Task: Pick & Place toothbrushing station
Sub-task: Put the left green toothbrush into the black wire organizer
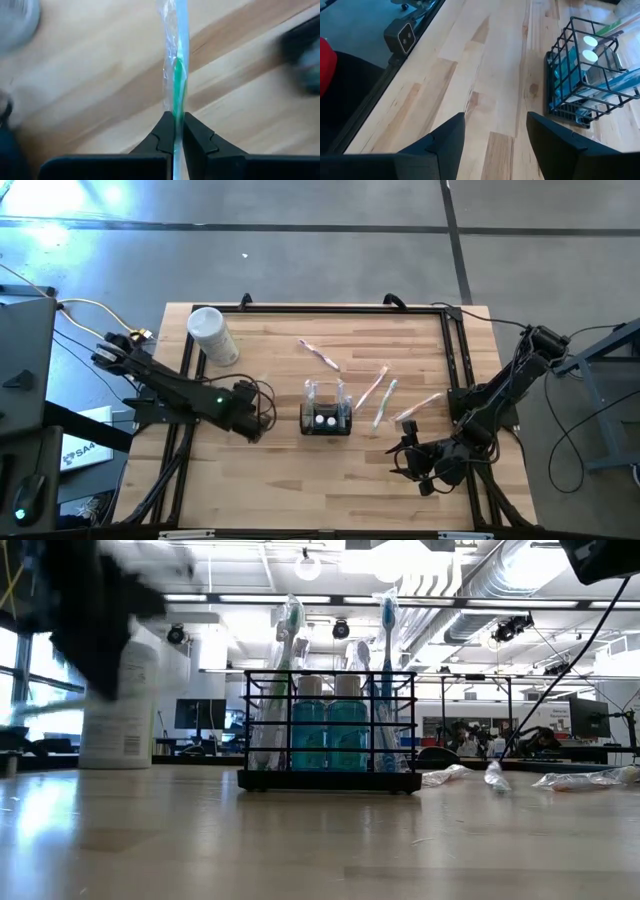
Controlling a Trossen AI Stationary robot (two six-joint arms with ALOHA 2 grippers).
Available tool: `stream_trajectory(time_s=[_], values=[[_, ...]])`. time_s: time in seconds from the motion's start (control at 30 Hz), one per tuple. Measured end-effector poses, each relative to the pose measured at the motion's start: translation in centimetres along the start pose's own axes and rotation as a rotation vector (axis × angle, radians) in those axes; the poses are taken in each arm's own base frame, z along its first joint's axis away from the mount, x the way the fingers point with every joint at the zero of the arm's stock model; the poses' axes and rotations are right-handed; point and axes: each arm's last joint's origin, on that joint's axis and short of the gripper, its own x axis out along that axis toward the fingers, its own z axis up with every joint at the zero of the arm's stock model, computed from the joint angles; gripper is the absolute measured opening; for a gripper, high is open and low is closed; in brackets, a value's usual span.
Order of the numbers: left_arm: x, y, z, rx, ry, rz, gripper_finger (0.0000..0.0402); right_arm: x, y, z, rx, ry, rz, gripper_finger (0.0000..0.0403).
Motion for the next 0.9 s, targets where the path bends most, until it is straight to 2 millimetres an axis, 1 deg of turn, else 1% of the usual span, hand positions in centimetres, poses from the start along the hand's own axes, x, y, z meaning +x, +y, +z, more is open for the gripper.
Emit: stream_trajectory(time_s=[0.1,0.2,0.33,0.4,0.47,0.53,0.6,0.67,0.77,0.9], values=[[-3.4,-1.1,0.4,0.035,-0.136,-0.069,0.0010,0.0,0.0,0.0,0.007,0.000,0.000,0.0205],[-6.5,-2.6,-0.2,0.105,-0.300,-0.201,0.0010,0.0,0.0,0.0,0.017,0.001,0.001,0.0205],[-9.3,-4.2,-2.1,0.188,-0.577,-0.371,0.0010,0.0,0.0,-0.1,0.015,0.007,0.009,0.0205],[-9.9,-4.9,-3.4,0.206,-0.682,-0.442,0.0010,0.0,0.1,-0.1,0.016,0.011,0.019,0.0205],[-9.6,-5.8,-4.6,0.232,-0.756,-0.478,0.0010,0.0,0.1,-0.1,0.016,0.012,0.024,0.0205],[-8.7,-6.8,-5.4,0.274,-0.802,-0.488,0.0010,0.0,0.1,-0.1,0.017,0.011,0.024,0.0205],[-7.6,-7.6,-5.9,0.299,-0.843,-0.480,0.0010,0.0,0.1,0.0,0.018,0.008,0.024,0.0205],[-6.2,-8.3,-5.9,0.312,-0.876,-0.451,0.0010,0.0,0.1,0.0,0.015,0.005,0.024,0.0205],[-4.1,-8.8,-5.4,0.318,-0.899,-0.410,0.0010,0.0,0.1,0.1,0.002,-0.008,0.027,0.0205],[-2.7,-9.2,-3.2,0.250,-0.925,-0.383,0.0009,0.0,0.2,0.3,-0.034,-0.020,0.031,0.0205]])
